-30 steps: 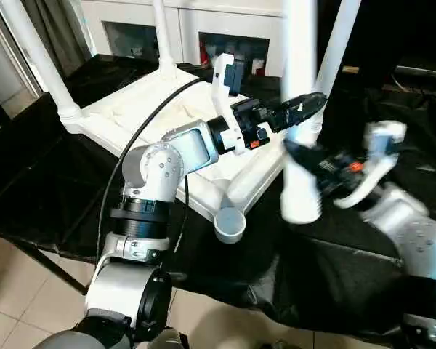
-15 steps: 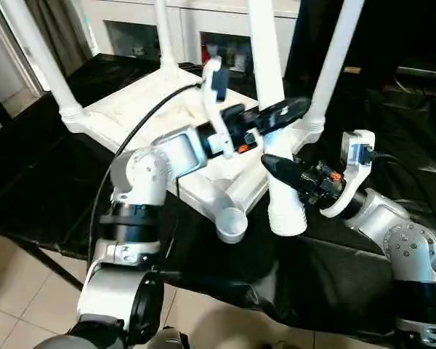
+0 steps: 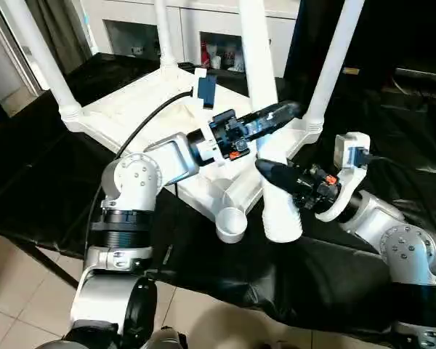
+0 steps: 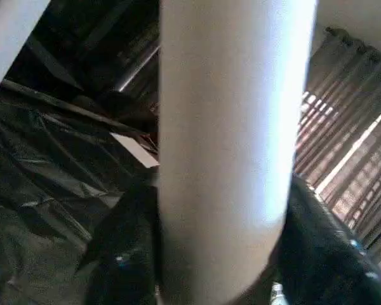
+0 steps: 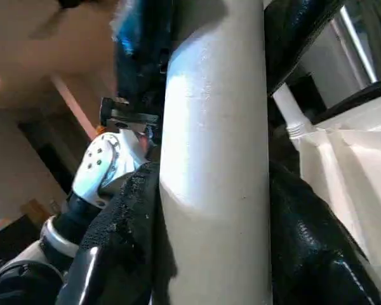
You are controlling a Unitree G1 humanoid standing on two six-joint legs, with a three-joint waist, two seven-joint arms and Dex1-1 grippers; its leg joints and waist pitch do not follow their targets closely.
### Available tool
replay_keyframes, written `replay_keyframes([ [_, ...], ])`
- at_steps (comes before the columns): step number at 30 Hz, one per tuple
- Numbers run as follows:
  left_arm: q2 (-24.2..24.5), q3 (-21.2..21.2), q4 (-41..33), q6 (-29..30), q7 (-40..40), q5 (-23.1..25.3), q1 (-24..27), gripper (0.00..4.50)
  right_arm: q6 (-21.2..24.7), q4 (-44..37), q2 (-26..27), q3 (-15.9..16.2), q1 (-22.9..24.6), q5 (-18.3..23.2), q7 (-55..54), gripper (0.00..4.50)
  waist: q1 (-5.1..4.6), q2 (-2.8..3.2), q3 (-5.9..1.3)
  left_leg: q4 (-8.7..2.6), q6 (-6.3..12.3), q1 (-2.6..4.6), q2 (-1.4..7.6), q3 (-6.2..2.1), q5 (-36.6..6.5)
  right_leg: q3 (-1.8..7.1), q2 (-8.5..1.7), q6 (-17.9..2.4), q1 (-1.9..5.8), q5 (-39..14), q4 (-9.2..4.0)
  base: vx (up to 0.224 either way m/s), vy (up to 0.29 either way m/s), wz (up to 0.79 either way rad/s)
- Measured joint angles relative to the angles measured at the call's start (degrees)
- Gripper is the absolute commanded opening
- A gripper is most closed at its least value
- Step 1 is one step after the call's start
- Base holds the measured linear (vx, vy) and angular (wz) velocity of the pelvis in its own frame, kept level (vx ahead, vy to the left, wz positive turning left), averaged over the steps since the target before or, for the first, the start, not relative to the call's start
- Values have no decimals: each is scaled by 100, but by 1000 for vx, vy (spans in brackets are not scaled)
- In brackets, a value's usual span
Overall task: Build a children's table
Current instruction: Pick table leg
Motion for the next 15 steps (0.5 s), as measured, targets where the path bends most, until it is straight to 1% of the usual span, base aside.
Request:
replay_keyframes([
  [1, 14, -3, 0, 8, -1, -14, 1, 219, -5, 0, 0, 9, 0, -1, 0, 187, 0, -3, 0, 0, 0, 0, 0, 0, 0, 0, 0, 0, 0, 0, 0, 0, 0, 0],
  [2, 16, -2, 0, 10, -1, -21, 2, 198, -12, 0, 0, 14, 0, -3, 0, 187, 0, -6, 0, 0, 0, 0, 0, 0, 0, 0, 0, 0, 0, 0, 0, 0, 0, 0],
  [8, 21, -9, -1, -60, 7, -15, 20, 185, -77, -27, -13, 66, 0, -56, -76, 186, 2, -11, -3, 1, 1, 0, 0, 1, 1, 0, -1, 0, 1, 1, 0, 0, 0, 0],
  [9, 20, -26, -4, -134, 37, 30, 35, 185, -138, -55, -13, 122, -15, -157, -159, 242, -3, -11, -3, 1, 1, 1, 0, 1, 1, 0, -1, 0, 1, 1, 0, 0, 0, 0],
  [10, 19, -68, -9, -210, 76, 104, 38, 185, -168, -53, -13, 146, -24, -222, -211, 256, -6, -11, -3, 1, 1, 1, 0, 1, 1, 0, -1, 1, 1, 3, 1, 0, 0, 0],
  [13, 16, -234, -47, -536, 349, 467, 38, 184, -391, -27, 2, 264, -69, -656, -606, 262, -10, -11, -3, 1, -1, 1, 0, -1, 2, 1, -1, 11, 1, 11, -1, 0, 0, 0],
  [15, -6, -368, -88, -865, 677, 870, 37, 184, -645, 0, 39, 454, -108, -1133, -1016, 283, -18, -12, -3, 0, -3, 1, 0, -1, 3, 1, -1, 16, 0, 15, -1, 0, 0, 0],
])
